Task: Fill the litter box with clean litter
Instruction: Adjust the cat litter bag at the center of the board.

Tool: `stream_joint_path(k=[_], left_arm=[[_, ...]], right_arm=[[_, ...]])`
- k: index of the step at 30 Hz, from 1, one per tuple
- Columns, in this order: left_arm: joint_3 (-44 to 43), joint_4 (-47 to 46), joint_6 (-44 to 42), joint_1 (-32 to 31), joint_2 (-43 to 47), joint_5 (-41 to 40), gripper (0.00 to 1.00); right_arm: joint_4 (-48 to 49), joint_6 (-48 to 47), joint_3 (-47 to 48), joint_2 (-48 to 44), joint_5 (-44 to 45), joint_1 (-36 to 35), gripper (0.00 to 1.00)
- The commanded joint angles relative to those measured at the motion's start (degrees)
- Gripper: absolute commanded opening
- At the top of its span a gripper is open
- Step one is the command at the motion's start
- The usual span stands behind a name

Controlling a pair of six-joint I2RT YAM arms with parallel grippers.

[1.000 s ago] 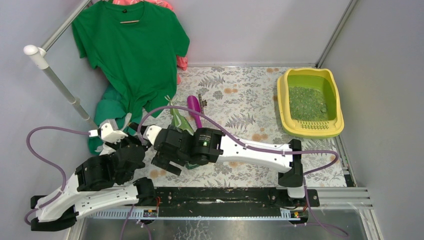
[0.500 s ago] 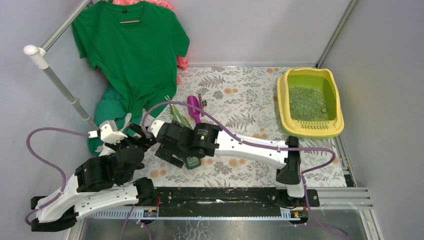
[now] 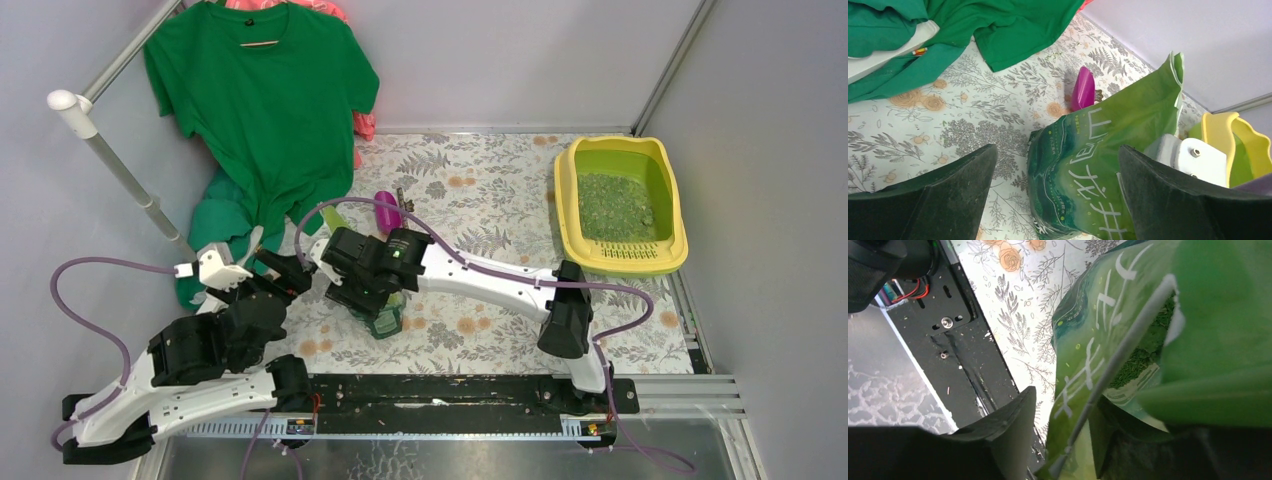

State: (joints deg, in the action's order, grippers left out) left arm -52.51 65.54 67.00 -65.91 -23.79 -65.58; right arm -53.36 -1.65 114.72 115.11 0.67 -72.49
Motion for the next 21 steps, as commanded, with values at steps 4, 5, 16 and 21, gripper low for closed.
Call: stream_joint_path(k=[4, 5, 16, 21], left_arm=[[0.5, -1.9, -0.3, -0.2, -0.1, -1.7, 0.99], [0.5, -1.8, -0.3, -0.3, 0.1, -1.7, 0.99], [5.3, -2.7, 2.1, -0.2, -2.6, 0.5, 0.99], [10.5, -5.0, 6.2, -0.2, -7.9, 2.9, 0.97]], right_arm=[[-5.5, -4.0, 3.3, 2.4, -6.2, 0.6, 0.01], [-5.6, -3.9, 3.4, 1.9, -6.9, 0.9, 0.0], [5.5, 5.1, 4.0, -11.0, -18.2, 9.7, 0.0], [8.7, 7.2, 2.1, -14.1, -13.7, 10.2, 0.0]])
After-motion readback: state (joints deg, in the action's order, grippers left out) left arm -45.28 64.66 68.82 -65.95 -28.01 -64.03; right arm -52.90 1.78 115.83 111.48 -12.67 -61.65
